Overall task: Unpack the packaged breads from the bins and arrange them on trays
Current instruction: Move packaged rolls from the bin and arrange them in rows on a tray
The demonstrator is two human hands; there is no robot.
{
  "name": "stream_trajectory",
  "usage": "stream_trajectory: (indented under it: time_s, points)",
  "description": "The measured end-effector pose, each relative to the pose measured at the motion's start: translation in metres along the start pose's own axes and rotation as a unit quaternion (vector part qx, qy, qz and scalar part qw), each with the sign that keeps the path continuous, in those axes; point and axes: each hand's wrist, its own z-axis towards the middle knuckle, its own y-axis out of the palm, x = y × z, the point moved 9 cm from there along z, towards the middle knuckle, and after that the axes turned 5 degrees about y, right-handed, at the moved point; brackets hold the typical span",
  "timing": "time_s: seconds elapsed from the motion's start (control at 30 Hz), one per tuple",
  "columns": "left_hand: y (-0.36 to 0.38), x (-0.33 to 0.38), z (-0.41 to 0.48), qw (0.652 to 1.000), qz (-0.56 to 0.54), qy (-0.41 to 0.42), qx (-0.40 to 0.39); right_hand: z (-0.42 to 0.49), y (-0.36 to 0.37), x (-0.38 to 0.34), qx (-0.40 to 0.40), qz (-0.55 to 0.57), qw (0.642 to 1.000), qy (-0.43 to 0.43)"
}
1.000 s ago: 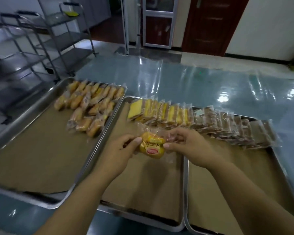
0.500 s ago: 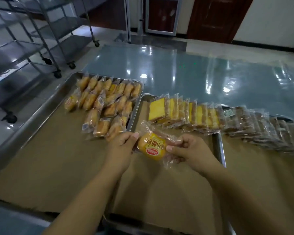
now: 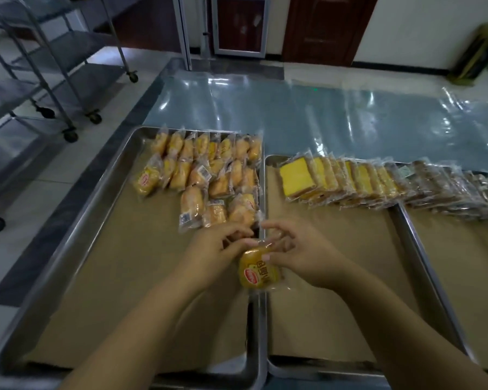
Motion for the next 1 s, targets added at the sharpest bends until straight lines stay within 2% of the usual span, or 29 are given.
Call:
stream_trajectory:
  time_s: [0.07,0.13,0.23,0.37,0.47,0.63,0.77,0.87,1.0]
  points:
    - [-0.012,-0.015,-0.004,0.999,-0.030,-0.014,0.029,0.002,0.005,0.002,0.026,-0.034,0.999,0.003]
    - [-0.025,-0.030,-0.006,0.998,-0.023,-0.009,0.057,0.004,0.005,0.012,0.070,-0.013,0.997,0.029]
    - [-0.044,-0.062,-0.003,0.995,0.032,-0.033,0.092,0.007,0.000,0.029,0.140,0.093,0.982,0.088]
    - [-0.058,-0.108,0.009,0.978,0.160,-0.103,0.081,0.010,0.010,0.039,0.156,0.241,0.949,0.133]
    - [-0.062,-0.125,0.020,0.969,0.207,-0.119,0.070,0.011,0.019,0.039,0.169,0.307,0.927,0.136]
    - [-0.056,-0.137,0.032,0.970,0.210,-0.113,0.042,0.013,0.040,0.044,0.137,0.251,0.943,0.168]
    - [-0.061,-0.140,0.027,0.974,0.188,-0.107,0.071,0.013,0.052,0.051,0.125,0.227,0.945,0.198]
    - [-0.063,-0.132,0.021,0.970,0.215,-0.077,0.079,0.010,0.063,0.052,0.119,0.211,0.950,0.196]
    - [-0.062,-0.124,0.006,0.962,0.263,-0.044,0.063,0.005,0.079,0.047,0.115,0.052,0.978,0.166]
